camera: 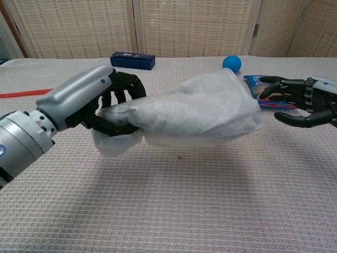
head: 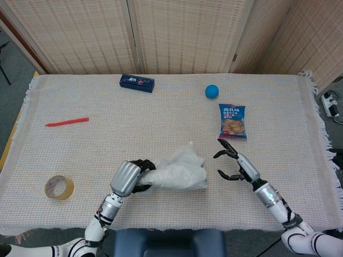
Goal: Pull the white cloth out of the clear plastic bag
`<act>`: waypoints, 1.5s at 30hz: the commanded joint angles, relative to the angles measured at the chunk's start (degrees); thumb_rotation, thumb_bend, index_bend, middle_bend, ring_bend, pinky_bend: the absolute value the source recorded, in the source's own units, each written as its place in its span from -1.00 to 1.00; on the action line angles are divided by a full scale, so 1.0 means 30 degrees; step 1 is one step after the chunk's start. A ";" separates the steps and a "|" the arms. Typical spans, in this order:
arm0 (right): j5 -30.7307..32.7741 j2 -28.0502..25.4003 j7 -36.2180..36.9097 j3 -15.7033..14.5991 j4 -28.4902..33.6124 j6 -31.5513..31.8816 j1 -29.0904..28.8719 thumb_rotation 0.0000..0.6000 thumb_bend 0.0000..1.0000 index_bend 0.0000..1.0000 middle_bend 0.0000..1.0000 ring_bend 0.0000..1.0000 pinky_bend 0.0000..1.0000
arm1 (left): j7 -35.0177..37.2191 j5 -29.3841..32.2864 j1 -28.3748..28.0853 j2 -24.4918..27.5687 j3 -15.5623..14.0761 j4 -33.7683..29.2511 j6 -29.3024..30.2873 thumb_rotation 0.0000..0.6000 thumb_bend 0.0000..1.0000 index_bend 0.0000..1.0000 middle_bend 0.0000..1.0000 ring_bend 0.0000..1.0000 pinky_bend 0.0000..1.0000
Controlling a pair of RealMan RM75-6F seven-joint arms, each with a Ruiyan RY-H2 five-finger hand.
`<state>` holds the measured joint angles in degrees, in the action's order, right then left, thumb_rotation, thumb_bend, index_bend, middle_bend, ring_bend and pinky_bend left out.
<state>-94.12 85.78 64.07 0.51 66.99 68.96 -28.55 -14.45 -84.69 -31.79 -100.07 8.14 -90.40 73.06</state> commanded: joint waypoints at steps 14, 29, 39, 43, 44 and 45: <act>-0.0134 0.0436 0.0704 0.0186 0.1078 0.0268 -0.0913 1.00 -0.35 -0.42 -1.00 -1.00 -1.00 | -0.1355 0.0606 -0.0300 -0.0297 0.0644 -0.1109 -0.0126 1.00 -0.15 0.22 0.32 0.11 0.45; 0.0309 0.1127 0.0153 0.0370 0.1653 0.0153 -0.1273 1.00 -0.36 -0.41 -1.00 -1.00 -1.00 | -0.2146 0.1165 -0.0443 -0.0472 0.0895 -0.1769 -0.0103 1.00 -0.16 0.22 0.32 0.11 0.45; 0.0891 0.2040 -0.0846 0.0797 0.2091 0.0557 -0.1122 1.00 -0.35 0.26 -1.00 -1.00 -1.00 | -0.2398 0.1350 -0.0443 -0.0527 0.0937 -0.1918 0.0022 1.00 -0.16 0.22 0.32 0.11 0.45; 0.0982 0.2095 -0.1239 0.0846 0.2251 0.0776 -0.0975 1.00 -0.15 0.42 -0.96 -1.00 -1.00 | -0.2321 0.1432 -0.0410 -0.0431 0.0949 -0.1857 0.0042 1.00 -0.16 0.22 0.32 0.11 0.45; 0.1015 0.2084 -0.1285 0.0850 0.2281 0.0809 -0.0934 1.00 -0.05 0.45 -0.95 -1.00 -1.00 | -0.2293 0.1470 -0.0397 -0.0416 0.0941 -0.1835 0.0039 1.00 -0.16 0.22 0.32 0.11 0.45; 0.1028 0.2066 -0.1309 0.0835 0.2302 0.0808 -0.0911 1.00 0.02 0.46 -0.95 -1.00 -1.00 | -0.2280 0.1487 -0.0389 -0.0408 0.0925 -0.1819 0.0035 1.00 -0.16 0.22 0.32 0.11 0.45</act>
<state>-91.05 91.99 60.16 3.03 73.88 71.38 -31.30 -21.29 -80.24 -32.96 -101.30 10.91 -95.86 73.16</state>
